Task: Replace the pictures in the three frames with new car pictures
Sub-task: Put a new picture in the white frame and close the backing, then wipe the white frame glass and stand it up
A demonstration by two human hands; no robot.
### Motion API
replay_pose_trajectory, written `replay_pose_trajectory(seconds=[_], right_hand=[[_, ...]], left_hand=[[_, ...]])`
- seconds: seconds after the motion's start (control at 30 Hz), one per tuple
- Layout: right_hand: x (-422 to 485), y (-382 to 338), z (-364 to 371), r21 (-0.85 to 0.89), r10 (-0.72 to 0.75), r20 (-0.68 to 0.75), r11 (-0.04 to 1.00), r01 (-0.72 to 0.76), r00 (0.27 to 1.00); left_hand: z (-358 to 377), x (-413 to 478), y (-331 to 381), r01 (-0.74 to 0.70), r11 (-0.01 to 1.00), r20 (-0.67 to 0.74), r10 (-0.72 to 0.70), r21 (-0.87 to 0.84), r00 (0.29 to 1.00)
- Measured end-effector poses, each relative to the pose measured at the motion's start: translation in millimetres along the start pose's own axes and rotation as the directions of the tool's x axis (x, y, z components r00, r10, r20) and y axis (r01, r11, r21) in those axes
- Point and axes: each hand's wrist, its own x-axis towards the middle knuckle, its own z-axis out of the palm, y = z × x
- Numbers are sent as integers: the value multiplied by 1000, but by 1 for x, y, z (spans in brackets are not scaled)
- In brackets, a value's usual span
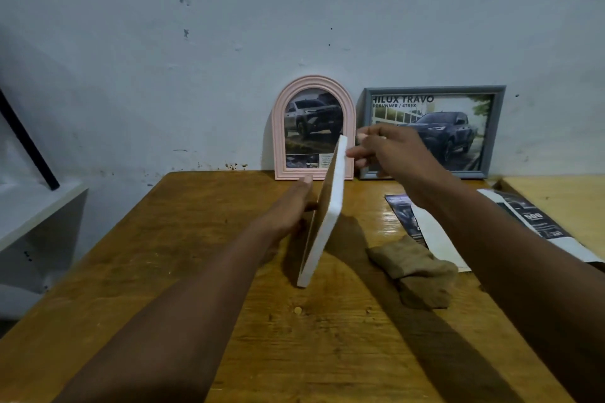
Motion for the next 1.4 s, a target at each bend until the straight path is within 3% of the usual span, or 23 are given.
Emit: replay_pose_trajectory(seconds=[0.1,0.17,0.27,0.37,0.43,0.53,0.63,0.77,0.87,1.1,1.27,1.4], right_hand=[[-3,-19,14,-12,-6,232,1000,9,973],[-4,-25,33,-14,-15,305,1000,20,952],[-3,-14,60,-106,-17,267,993,47,963],[-7,27,77,-298,128,205,952,-63,970],[-18,55,83,-358,194,187,926,-118,963],[-31,85,86,-473,128,130,880,-51,983],[-33,92,84,-582,54,75,813,-1,996],[-27,90,75,-584,120,106,811,-36,987],[-25,91,72,-615,137,119,787,-35,983],[-27,83,59,-584,138,125,811,-40,983],[-42,83,22,-655,170,82,752,-76,982],[-69,90,-8,-704,169,156,710,-10,973]], left_hand=[[-22,-9,21,-45,995,-137,33,-84,990],[-46,-16,33,-72,987,-210,41,-142,977],[-80,-30,36,-33,997,-207,18,-71,978],[-90,-42,18,2,987,-221,34,162,975],[-83,-42,-3,27,984,-248,17,174,969],[-66,-25,-39,36,996,-185,-20,79,983],[-47,-13,-64,-45,984,-196,79,171,977],[-31,3,-82,-20,869,-146,105,494,984],[-24,-2,-85,-10,772,-148,134,635,980],[-25,7,-90,-68,648,-101,220,758,970],[-15,7,-78,-100,610,-42,213,786,976],[-3,8,-72,-94,592,-49,220,801,974]])
